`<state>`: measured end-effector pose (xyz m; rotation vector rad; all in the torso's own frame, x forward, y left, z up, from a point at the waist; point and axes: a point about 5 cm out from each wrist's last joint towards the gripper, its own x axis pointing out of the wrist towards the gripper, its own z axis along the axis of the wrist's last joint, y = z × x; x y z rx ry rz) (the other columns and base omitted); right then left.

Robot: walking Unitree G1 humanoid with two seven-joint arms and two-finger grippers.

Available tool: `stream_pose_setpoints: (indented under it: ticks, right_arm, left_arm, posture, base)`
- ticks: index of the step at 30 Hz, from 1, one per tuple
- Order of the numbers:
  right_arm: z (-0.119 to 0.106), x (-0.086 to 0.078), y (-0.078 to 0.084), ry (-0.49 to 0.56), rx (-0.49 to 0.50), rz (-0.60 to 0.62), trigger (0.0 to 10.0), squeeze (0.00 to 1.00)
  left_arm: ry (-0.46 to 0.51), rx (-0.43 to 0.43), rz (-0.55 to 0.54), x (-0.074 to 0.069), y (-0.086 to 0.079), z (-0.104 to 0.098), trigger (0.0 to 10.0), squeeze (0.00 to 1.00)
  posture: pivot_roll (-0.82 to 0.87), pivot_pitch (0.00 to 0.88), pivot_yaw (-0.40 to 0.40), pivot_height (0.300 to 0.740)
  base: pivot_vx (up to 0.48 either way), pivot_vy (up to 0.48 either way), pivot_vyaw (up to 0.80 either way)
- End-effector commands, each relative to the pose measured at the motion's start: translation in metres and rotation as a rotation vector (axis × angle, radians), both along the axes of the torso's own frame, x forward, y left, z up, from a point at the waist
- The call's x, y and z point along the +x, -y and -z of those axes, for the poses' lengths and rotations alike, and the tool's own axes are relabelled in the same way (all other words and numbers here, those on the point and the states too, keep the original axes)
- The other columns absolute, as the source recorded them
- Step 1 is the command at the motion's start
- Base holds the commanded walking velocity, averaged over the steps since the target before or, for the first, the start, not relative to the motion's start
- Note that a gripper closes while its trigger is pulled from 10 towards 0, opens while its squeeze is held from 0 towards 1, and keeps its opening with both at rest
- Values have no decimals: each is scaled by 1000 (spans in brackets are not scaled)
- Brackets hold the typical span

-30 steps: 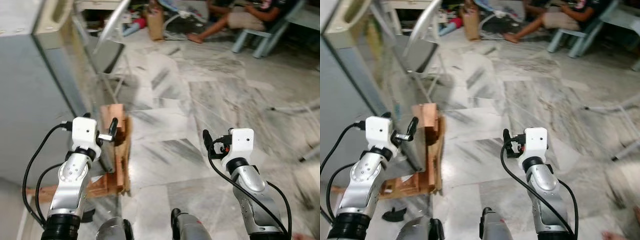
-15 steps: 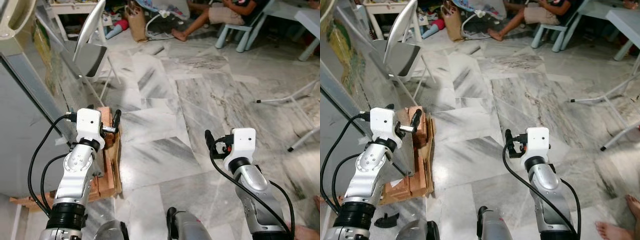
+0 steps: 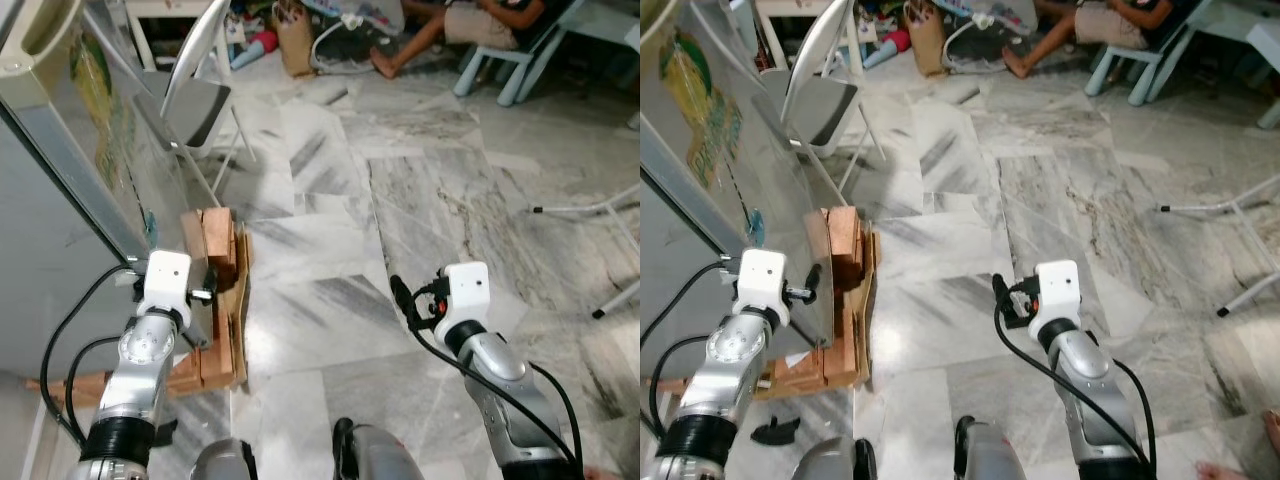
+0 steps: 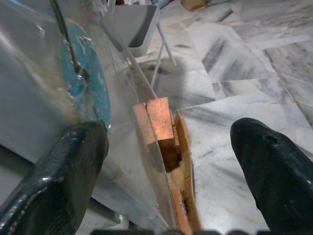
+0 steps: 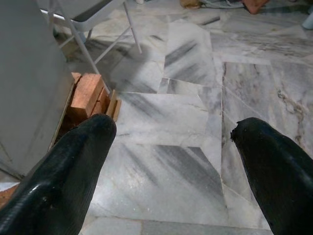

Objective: Restocking fridge

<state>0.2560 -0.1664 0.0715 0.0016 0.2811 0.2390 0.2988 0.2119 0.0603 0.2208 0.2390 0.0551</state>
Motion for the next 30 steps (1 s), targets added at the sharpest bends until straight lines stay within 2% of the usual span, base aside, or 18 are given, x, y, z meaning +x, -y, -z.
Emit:
stream_pose_setpoints:
  ticks: [1, 4, 7, 11, 16, 17, 21, 25, 28, 30]
  right_arm:
    - [3, 0, 1, -24, 2, -12, 10000, 0]
    - [2, 0, 1, -22, 3, -20, 10000, 0]
    - [4, 0, 1, -28, 8, -22, 10000, 0]
    - [6, 0, 1, -34, 14, -28, 10000, 0]
    - [9, -1, -2, -60, 25, -61, 10000, 0]
    - [11, -1, -2, -68, 26, -66, 10000, 0]
    - [13, 0, -3, -79, 23, -83, 10000, 0]
    - [13, 1, -4, -80, 21, -97, 10000, 0]
    - [15, 1, -4, -86, 18, -99, 10000, 0]
    - [15, 1, -4, -84, 15, -101, 10000, 0]
  left_arm:
    - [39, 28, -77, 11, -15, -11, 10000, 0]
    - [50, 59, -118, 17, -21, -17, 10000, 0]
    - [49, 55, -135, 19, -23, -19, 10000, 0]
    - [38, 38, -95, 17, -18, -16, 10000, 0]
    - [7, 49, -84, 3, -23, -2, 10000, 0]
    - [5, 58, -117, -4, -30, 1, 10000, 0]
    - [-7, 79, -219, -11, -48, 4, 10000, 0]
    - [16, 54, -226, -6, -49, -2, 10000, 0]
    - [37, 83, -209, 0, -47, -7, 10000, 0]
    - [70, 38, -188, 8, -40, -14, 10000, 0]
  posture:
    - [-68, 117, -50, 740]
    - [-72, 117, -48, 740]
    - [-73, 117, -47, 740]
    - [-73, 117, -43, 740]
    - [-71, 117, -40, 740]
    - [-67, 118, -42, 740]
    - [-61, 119, -46, 740]
    - [-57, 115, -52, 740]
    - [-56, 115, -53, 740]
    - [-60, 117, -51, 740]
  base:
    - [0, 0, 0]
    - [0, 0, 0]
    - [0, 0, 0]
    - [0, 0, 0]
    - [0, 0, 0]
    - [0, 0, 0]
    - [0, 0, 0]
    - [0, 0, 0]
    - [0, 0, 0]
    - [0, 0, 0]
